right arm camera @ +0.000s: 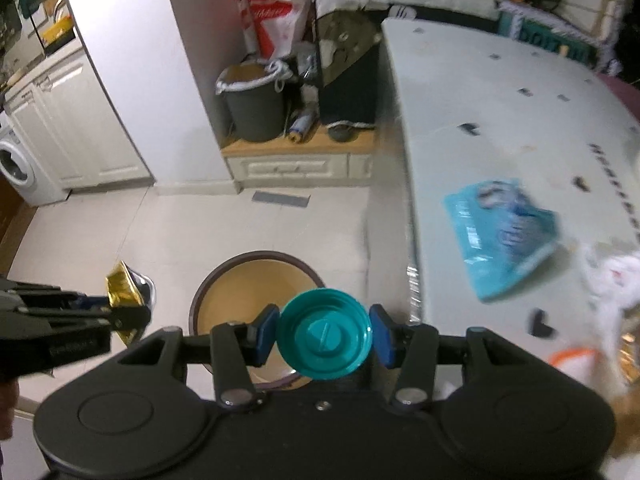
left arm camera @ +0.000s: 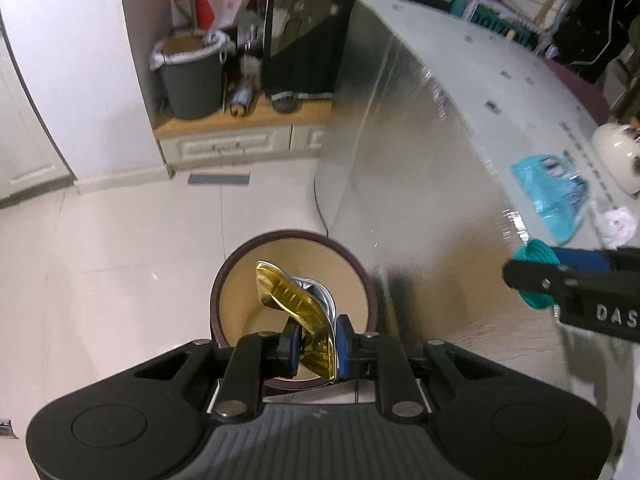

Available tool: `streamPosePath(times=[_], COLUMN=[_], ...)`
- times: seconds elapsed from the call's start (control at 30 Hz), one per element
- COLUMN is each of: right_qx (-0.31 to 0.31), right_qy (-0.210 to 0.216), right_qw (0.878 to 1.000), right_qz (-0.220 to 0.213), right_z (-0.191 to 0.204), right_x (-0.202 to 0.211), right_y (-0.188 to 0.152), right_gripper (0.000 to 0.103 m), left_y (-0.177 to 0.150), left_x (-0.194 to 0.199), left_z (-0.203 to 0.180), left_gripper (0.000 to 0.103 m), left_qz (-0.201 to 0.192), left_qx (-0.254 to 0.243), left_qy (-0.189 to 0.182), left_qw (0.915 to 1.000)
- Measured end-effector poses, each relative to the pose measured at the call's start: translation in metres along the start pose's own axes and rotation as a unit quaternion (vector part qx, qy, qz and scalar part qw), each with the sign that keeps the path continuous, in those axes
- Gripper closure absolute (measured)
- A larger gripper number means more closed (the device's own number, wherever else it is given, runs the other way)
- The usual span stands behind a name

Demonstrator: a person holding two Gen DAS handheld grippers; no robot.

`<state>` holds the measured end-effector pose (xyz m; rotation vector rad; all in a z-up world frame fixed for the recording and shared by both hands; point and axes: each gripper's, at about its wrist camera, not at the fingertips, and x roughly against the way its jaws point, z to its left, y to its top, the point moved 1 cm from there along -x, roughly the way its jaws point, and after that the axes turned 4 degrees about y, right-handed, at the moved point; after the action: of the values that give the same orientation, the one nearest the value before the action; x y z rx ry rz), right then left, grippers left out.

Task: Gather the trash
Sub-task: 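Carry the gold foil and teal cap in both tools over the wastebasket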

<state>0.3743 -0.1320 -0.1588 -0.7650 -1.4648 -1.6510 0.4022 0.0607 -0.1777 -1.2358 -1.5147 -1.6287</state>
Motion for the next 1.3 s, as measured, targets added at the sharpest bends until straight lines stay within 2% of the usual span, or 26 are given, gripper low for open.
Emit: streamPosePath(times=[0.13, 0.4, 0.8, 1.0, 1.3], right_qx=[0.005, -0.005, -0.036, -0.055, -0.106], right_qy=[0.017, 0.034, 0.028, 0.023, 0.024], right_qw=[0.999, 0.995, 0.988, 0.982, 0.978], right_qz=[0.034, 0.09, 0.145, 0.177, 0.178], right_z=[0.013, 0.028, 0.018, 0.009, -0.008], right_x=[-0.049, -0.137, -0.249, -0.294, -0.324], right_y=[0.012, 0.012, -0.017, -0.036, -0.051], right_gripper=[0.053, 0.053, 0.053, 0.053, 0.053], left_y=[0.007, 0.003, -0.024, -0.035, -0.041], left_x=[-0.034, -0.105, -0.205, -0.241, -0.265], left_z=[0.017, 0.047, 0.062, 0.063, 0.053], left_gripper=[0.084, 0.084, 0.084, 0.084, 0.084], left_qz=[0.029, 0.075, 0.136, 0.147, 0.129], left_qx=[0.001, 0.008, 0.0, -0.005, -0.029], left_qy=[0.003, 0.003, 0.008, 0.009, -0.006], left_qw=[0.9996, 0.9972, 0.9907, 0.989, 0.9912])
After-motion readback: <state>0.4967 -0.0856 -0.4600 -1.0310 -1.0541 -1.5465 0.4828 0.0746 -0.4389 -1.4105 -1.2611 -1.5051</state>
